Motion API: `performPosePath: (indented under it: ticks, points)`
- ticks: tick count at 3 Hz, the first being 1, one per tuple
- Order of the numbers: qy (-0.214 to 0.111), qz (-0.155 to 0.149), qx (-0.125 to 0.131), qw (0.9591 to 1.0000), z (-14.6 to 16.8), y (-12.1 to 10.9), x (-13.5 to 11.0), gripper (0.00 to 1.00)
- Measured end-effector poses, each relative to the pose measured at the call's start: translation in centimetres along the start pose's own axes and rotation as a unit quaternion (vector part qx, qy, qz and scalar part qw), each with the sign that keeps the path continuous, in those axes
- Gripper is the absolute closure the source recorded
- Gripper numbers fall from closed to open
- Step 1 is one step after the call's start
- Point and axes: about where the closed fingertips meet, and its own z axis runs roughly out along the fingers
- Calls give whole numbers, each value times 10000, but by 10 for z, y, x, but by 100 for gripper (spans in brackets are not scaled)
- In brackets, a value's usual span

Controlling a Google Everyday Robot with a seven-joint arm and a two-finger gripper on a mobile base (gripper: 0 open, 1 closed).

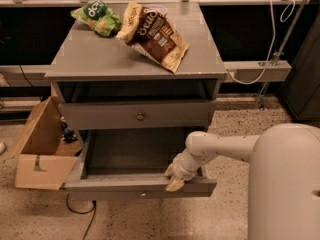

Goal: Open middle drawer

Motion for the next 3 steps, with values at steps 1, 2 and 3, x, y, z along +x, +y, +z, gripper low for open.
performPosePath:
  ticks: [1, 2, 3]
  points:
    - [0, 0, 0, 10000, -1, 0, 0, 73]
    - [0, 0, 0, 10000, -1, 0, 0, 50]
    - [-330, -64, 156, 9993, -15, 1, 5, 27]
